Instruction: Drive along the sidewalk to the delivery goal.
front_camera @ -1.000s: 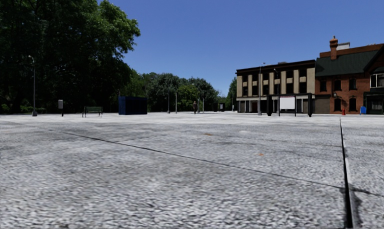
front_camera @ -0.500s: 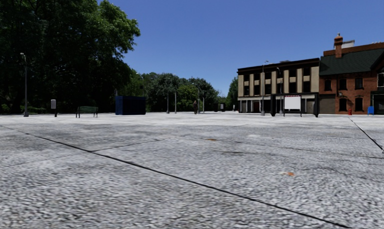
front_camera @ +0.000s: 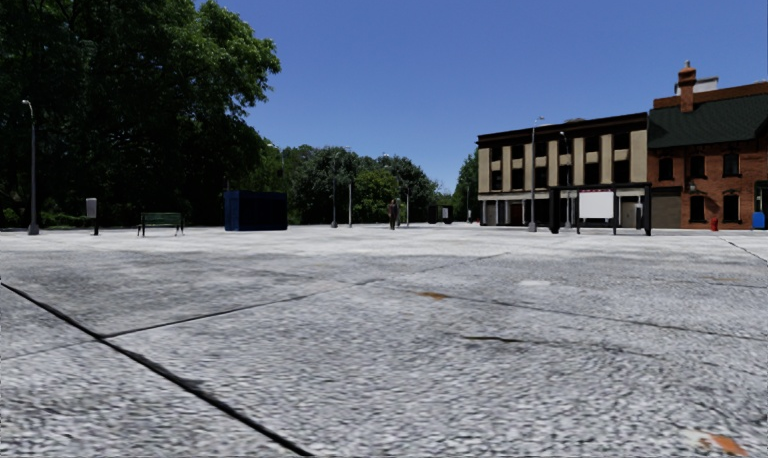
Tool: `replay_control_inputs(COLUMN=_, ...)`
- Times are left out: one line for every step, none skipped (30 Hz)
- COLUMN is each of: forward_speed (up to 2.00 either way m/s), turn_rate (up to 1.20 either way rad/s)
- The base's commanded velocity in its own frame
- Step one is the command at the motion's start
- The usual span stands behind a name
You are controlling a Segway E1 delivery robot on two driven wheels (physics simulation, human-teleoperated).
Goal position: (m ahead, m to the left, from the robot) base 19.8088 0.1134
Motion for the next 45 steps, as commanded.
replay_control_inputs(forward_speed=2.0, turn_rate=0.0)
replay_control_inputs(forward_speed=2.0, turn_rate=0.0)
replay_control_inputs(forward_speed=2.0, turn_rate=0.0)
replay_control_inputs(forward_speed=2.0, turn_rate=0.0)
replay_control_inputs(forward_speed=2.0, turn_rate=0.0)
replay_control_inputs(forward_speed=2.0, turn_rate=0.0)
replay_control_inputs(forward_speed=2.0, turn_rate=0.0)
replay_control_inputs(forward_speed=2.0, turn_rate=0.0)
replay_control_inputs(forward_speed=2.0, turn_rate=0.0)
replay_control_inputs(forward_speed=2.0, turn_rate=0.0)
replay_control_inputs(forward_speed=2.0, turn_rate=0.0)
replay_control_inputs(forward_speed=2.0, turn_rate=0.0)
replay_control_inputs(forward_speed=2.0, turn_rate=0.0)
replay_control_inputs(forward_speed=2.0, turn_rate=0.0)
replay_control_inputs(forward_speed=2.0, turn_rate=0.0)
replay_control_inputs(forward_speed=2.0, turn_rate=0.0)
replay_control_inputs(forward_speed=2.0, turn_rate=0.0)
replay_control_inputs(forward_speed=2.0, turn_rate=0.0)
replay_control_inputs(forward_speed=2.0, turn_rate=0.0)
replay_control_inputs(forward_speed=2.0, turn_rate=0.0)
replay_control_inputs(forward_speed=2.0, turn_rate=0.0)
replay_control_inputs(forward_speed=2.0, turn_rate=0.0)
replay_control_inputs(forward_speed=2.0, turn_rate=0.0)
replay_control_inputs(forward_speed=2.0, turn_rate=0.0)
replay_control_inputs(forward_speed=2.0, turn_rate=0.0)
replay_control_inputs(forward_speed=2.0, turn_rate=0.0)
replay_control_inputs(forward_speed=2.0, turn_rate=0.0)
replay_control_inputs(forward_speed=2.0, turn_rate=0.0)
replay_control_inputs(forward_speed=2.0, turn_rate=0.0)
replay_control_inputs(forward_speed=2.0, turn_rate=0.0)
replay_control_inputs(forward_speed=2.0, turn_rate=0.0)
replay_control_inputs(forward_speed=2.0, turn_rate=0.0)
replay_control_inputs(forward_speed=2.0, turn_rate=0.0)
replay_control_inputs(forward_speed=2.0, turn_rate=0.0)
replay_control_inputs(forward_speed=2.0, turn_rate=0.0)
replay_control_inputs(forward_speed=2.0, turn_rate=0.0)
replay_control_inputs(forward_speed=2.0, turn_rate=0.0)
replay_control_inputs(forward_speed=2.0, turn_rate=0.0)
replay_control_inputs(forward_speed=2.0, turn_rate=0.0)
replay_control_inputs(forward_speed=2.0, turn_rate=0.0)
replay_control_inputs(forward_speed=2.0, turn_rate=0.0)
replay_control_inputs(forward_speed=2.0, turn_rate=0.0)
replay_control_inputs(forward_speed=2.0, turn_rate=0.0)
replay_control_inputs(forward_speed=2.0, turn_rate=0.0)
replay_control_inputs(forward_speed=2.0, turn_rate=0.0)
